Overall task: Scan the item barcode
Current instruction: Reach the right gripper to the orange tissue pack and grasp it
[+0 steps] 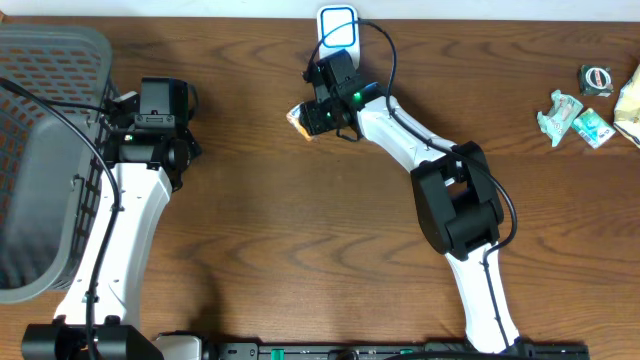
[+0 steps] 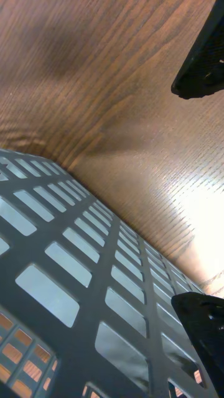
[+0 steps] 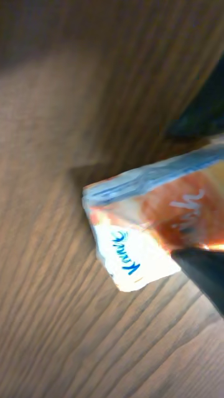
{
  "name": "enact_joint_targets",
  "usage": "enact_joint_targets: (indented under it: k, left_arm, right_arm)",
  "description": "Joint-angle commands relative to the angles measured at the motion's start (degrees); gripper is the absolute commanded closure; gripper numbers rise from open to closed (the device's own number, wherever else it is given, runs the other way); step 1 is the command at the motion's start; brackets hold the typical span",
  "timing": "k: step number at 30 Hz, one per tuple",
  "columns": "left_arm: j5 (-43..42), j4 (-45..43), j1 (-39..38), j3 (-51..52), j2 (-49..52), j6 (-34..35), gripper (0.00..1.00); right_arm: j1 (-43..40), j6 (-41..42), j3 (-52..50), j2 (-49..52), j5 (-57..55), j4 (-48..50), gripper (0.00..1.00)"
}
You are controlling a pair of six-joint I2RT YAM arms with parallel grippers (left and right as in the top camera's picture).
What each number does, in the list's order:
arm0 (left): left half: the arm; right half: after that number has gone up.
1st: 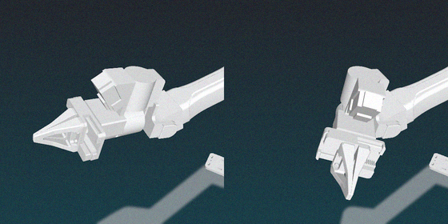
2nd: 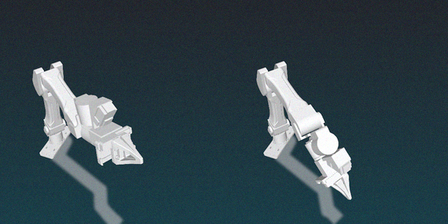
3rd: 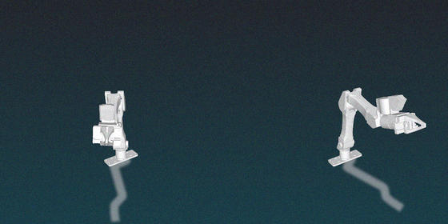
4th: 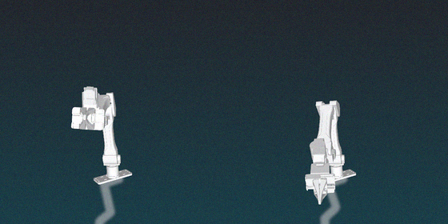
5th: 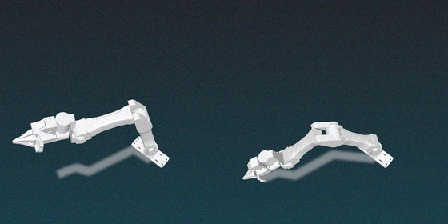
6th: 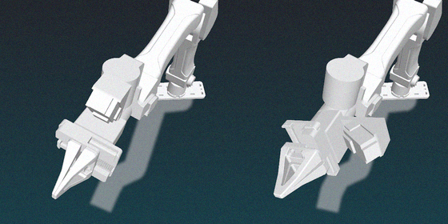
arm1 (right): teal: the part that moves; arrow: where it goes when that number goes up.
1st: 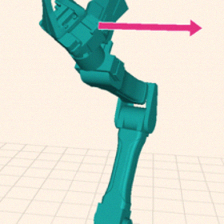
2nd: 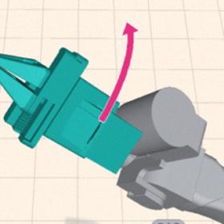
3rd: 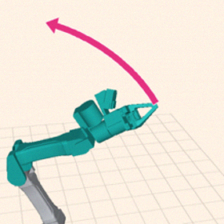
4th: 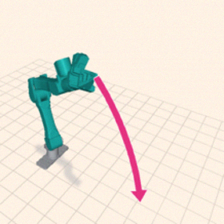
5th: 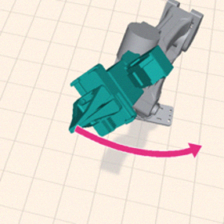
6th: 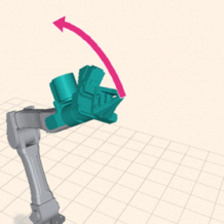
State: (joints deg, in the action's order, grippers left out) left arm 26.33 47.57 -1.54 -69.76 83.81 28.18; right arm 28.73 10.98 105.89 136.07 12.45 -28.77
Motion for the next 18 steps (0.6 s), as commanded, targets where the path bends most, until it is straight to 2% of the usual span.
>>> enact_joint_targets:
  k: [1,4,12,16,18]
  left_arm:
    - [1.4,0.2,0.2,0.2,0.2,-0.7,0.02]
    - [1.4,0.2,0.2,0.2,0.2,-0.7,0.02]
    - [1.4,0.2,0.2,0.2,0.2,-0.7,0.02]
    - [1.3,0.2,0.2,0.2,0.2,-0.7,0.02]
    - [1.4,0.2,0.2,0.2,0.2,-0.7,0.02]
  right_arm:
    - [-0.2,2.4,0.0,-1.2,-0.1,-2.4,0.67]
    - [-0.2,2.7,0.0,-3.7,-0.1,-5.7,0.7]
    - [-0.4,2.6,0.0,-8.9,-0.6,-1.9,0.52]
    - [-1.3,2.7,0.0,-7.4,-0.5,-1.5,0.53]
    - [-1.4,2.7,0.0,-5.7,-0.3,-1.4,0.59]
